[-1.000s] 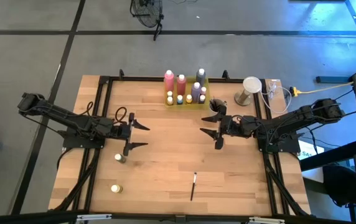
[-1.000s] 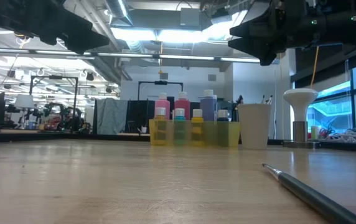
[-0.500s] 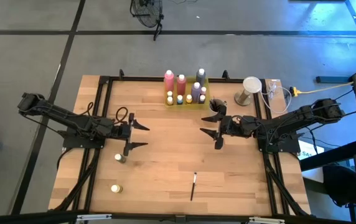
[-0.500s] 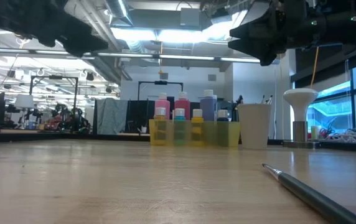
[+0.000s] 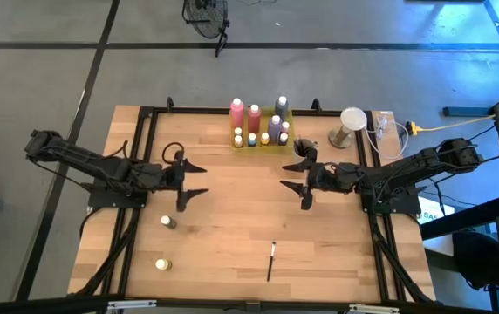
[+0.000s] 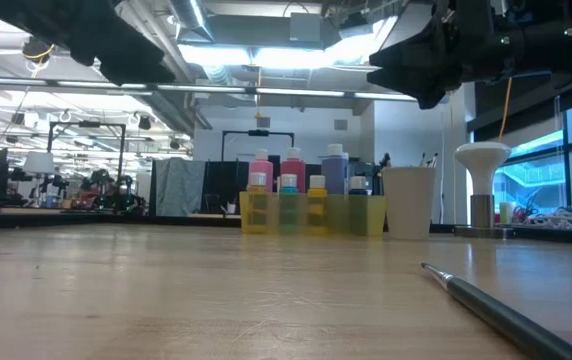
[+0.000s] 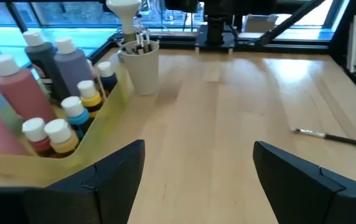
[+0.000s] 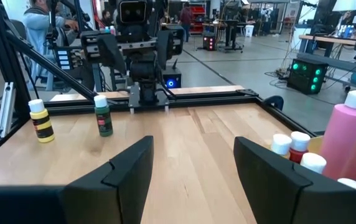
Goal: Pick & Place Paint Supplies
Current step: Put the small green paint bottle into the yellow bin
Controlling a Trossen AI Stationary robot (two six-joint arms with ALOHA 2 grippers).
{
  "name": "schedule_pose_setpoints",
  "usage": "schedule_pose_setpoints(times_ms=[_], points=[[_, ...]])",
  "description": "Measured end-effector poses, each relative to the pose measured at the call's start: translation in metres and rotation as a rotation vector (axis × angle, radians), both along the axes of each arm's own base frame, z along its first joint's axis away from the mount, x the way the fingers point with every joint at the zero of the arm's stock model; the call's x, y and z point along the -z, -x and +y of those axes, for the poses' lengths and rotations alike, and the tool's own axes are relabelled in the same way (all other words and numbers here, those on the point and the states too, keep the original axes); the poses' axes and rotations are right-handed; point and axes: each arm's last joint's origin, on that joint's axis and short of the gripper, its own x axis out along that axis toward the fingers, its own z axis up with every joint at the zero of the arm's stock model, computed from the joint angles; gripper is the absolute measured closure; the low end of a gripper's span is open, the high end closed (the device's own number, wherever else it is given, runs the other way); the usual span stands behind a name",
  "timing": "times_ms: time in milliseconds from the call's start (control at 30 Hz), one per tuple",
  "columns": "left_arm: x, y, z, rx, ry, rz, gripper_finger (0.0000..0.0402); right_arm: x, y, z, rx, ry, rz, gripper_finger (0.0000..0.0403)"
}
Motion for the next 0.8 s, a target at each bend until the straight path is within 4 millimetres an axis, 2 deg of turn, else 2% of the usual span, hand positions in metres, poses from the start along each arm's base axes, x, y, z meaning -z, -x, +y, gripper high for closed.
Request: schedule_pose_setpoints(times_ms=[300,800], points=[[0.003,0.001,0.003,-0.109,0.004,0.014,0.0105,0.0,0.0,0.0,0.0,0.0,0.002,0.0176],[0.014,-0.008,0.001,-0.117,-0.022,0.088,0.0105,0.0,0.0,0.0,-0.001,-0.004,0.001,0.0176]])
